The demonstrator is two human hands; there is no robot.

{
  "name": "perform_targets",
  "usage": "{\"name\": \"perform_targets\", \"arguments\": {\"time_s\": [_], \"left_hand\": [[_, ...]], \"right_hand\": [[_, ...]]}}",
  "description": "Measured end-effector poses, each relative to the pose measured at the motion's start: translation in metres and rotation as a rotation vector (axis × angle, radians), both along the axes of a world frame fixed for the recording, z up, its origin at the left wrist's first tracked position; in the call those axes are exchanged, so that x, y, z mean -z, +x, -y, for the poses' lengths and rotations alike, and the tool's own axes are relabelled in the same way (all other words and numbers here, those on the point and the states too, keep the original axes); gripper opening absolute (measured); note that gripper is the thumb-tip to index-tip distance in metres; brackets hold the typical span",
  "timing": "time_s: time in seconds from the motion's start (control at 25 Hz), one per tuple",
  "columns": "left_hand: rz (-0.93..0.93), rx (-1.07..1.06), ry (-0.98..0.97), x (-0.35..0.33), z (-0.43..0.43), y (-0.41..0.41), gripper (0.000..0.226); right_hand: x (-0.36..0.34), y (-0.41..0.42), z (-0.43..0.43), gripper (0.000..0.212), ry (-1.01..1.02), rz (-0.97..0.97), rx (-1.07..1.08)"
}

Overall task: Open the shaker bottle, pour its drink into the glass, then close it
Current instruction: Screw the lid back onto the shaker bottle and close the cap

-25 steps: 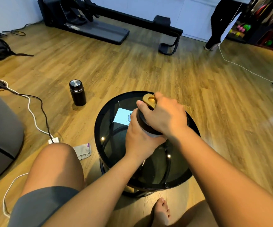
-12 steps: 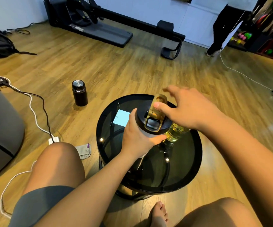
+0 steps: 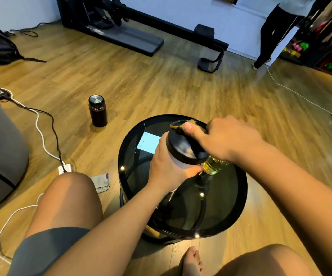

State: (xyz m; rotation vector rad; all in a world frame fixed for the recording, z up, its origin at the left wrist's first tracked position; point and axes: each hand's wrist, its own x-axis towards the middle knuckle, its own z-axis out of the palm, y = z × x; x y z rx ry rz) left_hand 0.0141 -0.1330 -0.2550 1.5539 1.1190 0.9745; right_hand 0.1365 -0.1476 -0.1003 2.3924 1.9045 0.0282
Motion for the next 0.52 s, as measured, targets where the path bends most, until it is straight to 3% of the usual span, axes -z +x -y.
{"name": "perform_targets", "arguments": {"time_s": [0.16,0.32,0.4,0.52], "left_hand": [[-0.067,0.023,-0.023,0.005,-0.001,0.0,0.128],[-0.092,-0.013,-0.031,0.007,0.002,0.005,0.123],[-0.066,-0.048,-0.025,0.007,0.002,0.005,0.119],[-0.057,-0.021,-0.009,0.006,-0.001,-0.001,0.12]], "right_hand": [[-0.008,-0.005,-0.003,0.079,-0.136,-0.284,-0.205],[0.014,-0.03,-0.008,0.083,-0.066,-0.053,0.015],[0.002,-0.033,-0.015,0.089,-0.082,-0.03,0.109],[-0.014,-0.013,-0.021,0.097,-0.126,-0.046,-0.023]]}}
